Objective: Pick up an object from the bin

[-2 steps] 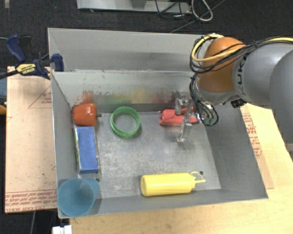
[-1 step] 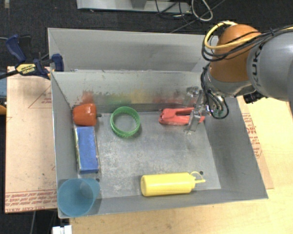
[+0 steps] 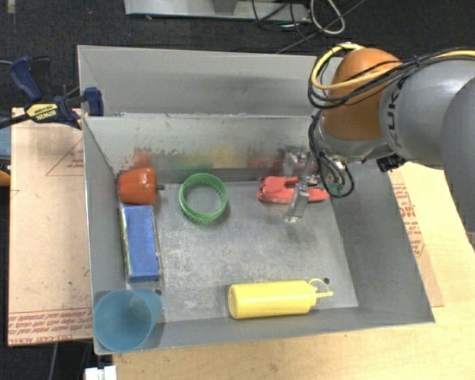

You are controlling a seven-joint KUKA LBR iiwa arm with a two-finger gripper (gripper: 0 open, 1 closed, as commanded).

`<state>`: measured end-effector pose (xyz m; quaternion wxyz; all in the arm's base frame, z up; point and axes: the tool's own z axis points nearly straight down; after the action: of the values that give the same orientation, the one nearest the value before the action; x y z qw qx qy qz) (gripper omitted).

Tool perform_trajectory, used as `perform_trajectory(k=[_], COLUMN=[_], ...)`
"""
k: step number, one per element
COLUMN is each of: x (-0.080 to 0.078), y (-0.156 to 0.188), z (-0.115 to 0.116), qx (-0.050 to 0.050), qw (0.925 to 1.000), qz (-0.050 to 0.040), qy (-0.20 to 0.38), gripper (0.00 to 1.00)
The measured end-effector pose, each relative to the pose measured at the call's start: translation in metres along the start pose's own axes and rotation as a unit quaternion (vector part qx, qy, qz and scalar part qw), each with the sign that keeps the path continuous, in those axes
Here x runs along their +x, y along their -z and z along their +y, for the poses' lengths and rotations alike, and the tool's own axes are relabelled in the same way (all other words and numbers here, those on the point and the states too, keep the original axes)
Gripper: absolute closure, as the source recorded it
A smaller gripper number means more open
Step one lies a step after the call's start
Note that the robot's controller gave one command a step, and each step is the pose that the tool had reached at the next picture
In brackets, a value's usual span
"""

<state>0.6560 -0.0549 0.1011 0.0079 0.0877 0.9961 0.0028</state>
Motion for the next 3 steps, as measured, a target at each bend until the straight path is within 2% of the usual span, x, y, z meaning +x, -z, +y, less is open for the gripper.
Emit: perform_trajectory(k=[1,2,3], x=[0.0040,0.0058,0.0058], y=[-0.0247,-0.0245,-0.0242], z=[-0.0019,-0.0046,-0.0046], qx=[-0.001,-0.001,-0.001], qw=[0.9991,0.9993,0.9993], qz=[-0.0088,-0.0094,-0.0094], qy=[-0.042,-0.037,-0.036], gripper=[0.00,1.00,1.00])
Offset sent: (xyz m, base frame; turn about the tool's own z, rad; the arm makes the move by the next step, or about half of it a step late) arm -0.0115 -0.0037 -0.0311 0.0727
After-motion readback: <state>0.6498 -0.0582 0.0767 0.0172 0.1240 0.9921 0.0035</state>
